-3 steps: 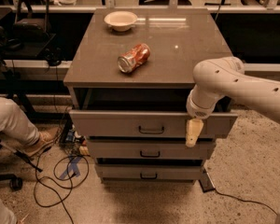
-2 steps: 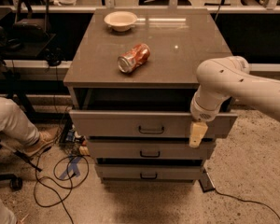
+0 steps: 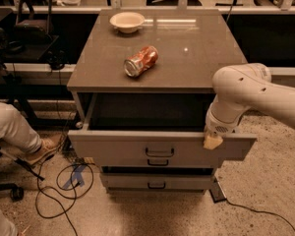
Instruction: Open top drawer
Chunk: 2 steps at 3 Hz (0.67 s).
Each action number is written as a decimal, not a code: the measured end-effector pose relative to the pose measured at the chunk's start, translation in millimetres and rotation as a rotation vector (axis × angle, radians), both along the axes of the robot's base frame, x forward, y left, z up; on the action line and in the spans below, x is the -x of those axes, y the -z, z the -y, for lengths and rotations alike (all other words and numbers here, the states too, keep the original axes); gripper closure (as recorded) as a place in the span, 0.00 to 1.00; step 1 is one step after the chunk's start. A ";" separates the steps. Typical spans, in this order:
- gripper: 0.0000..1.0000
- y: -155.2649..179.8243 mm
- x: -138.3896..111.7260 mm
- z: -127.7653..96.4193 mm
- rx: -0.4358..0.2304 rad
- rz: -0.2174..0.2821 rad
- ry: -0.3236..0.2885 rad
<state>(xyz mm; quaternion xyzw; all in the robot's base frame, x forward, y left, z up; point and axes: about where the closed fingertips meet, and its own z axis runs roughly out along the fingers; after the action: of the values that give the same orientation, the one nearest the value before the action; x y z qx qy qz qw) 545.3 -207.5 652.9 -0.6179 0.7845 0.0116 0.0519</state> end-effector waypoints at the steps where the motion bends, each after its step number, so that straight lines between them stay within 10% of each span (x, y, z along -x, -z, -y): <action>1: 0.95 -6.5 22.1 -2.8 0.000 0.009 0.009; 2: 0.97 -11.2 38.8 -6.0 -0.012 0.025 0.015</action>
Offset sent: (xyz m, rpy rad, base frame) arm -0.1052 0.0109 0.0456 0.0871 -0.1721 -0.0605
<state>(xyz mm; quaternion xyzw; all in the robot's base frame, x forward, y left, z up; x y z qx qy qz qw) 506.5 -201.5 664.1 -0.6118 0.7882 0.0083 0.0657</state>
